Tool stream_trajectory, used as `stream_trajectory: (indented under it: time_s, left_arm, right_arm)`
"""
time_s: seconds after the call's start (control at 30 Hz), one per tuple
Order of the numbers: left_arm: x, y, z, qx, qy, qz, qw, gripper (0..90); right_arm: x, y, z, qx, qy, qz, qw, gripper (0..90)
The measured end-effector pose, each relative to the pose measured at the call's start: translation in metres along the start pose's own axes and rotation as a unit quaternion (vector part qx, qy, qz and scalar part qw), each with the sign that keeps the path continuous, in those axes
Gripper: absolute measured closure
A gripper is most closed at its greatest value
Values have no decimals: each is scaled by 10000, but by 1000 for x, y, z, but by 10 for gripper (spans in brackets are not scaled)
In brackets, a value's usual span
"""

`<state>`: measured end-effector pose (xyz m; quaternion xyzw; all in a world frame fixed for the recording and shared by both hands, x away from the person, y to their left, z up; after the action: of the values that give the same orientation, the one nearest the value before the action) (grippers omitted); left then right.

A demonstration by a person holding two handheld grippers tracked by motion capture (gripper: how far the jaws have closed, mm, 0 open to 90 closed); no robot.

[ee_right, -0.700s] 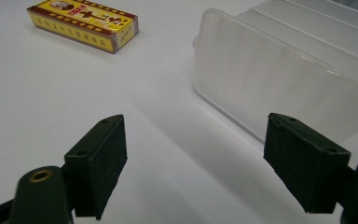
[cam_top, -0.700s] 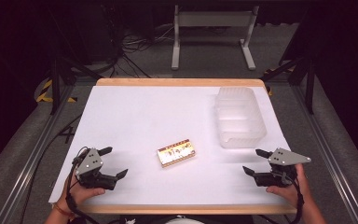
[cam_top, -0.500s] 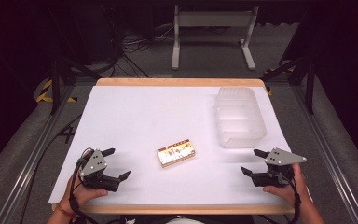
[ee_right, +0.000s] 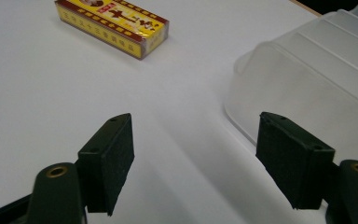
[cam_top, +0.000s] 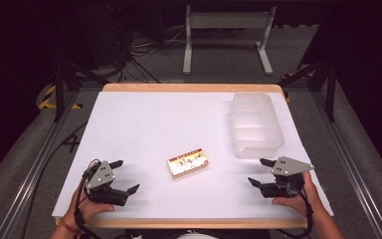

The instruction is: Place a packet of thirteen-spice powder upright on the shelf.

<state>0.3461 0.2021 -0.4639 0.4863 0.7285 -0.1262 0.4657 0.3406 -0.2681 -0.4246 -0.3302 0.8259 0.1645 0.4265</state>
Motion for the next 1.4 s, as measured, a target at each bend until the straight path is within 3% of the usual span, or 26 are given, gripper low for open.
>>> stream_trajectory:
  time_s: [0.13, 0.3, 0.33, 0.5, 0.6, 0.8, 0.9, 1.1, 1.27, 1.4]
  left_arm:
    - [1, 1, 0, 2, 6, -26, 10000, 53]
    - [1, 0, 0, 77, -18, -16, 10000, 54]
    - [1, 0, 0, 86, -44, -34, 9999, 54]
    - [0, 0, 0, 79, -39, -24, 10000, 56]
    - [0, 0, 1, 84, -22, -9, 10000, 57]
    - [1, 0, -1, 84, -43, -20, 10000, 57]
    - [2, 0, -1, 88, -42, -26, 9999, 57]
    - [2, -1, -3, 80, -24, -19, 10000, 57]
    - [3, -2, -4, 98, -18, -15, 9999, 57]
    - [4, -3, -5, 91, -22, -6, 10000, 57]
  right_arm:
    - [-15, 8, 10, -68, 106, -293, 9995, 270]
    - [-28, 14, 18, -276, 150, -375, 9988, 261]
    - [-37, 16, 24, -307, 201, -507, 9980, 263]
    - [-54, 19, 37, -487, 246, -659, 9963, 266]
    - [-68, 27, 52, -686, 430, -934, 9923, 266]
    - [-83, 35, 75, -799, 803, -1314, 9848, 265]
    - [-86, 35, 84, -822, 913, -1433, 9820, 265]
    - [-94, 41, 101, -1139, 1069, -1491, 9764, 259]
    - [-102, 60, 115, -1303, 1198, -1791, 9678, 240]
    - [-107, 74, 127, -1450, 1363, -2016, 9590, 232]
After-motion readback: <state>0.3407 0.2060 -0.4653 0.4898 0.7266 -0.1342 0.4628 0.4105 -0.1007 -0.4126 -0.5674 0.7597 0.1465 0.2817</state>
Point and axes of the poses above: each handheld gripper's, and its own axes: z roughly forward along the jaws, x roughly out of its underside, y roughly to its left, the point moved 4 cm from there along z, roughly forward along the jaws, and after that the axes turned 12 degrees about z, right-handed, at the moved point
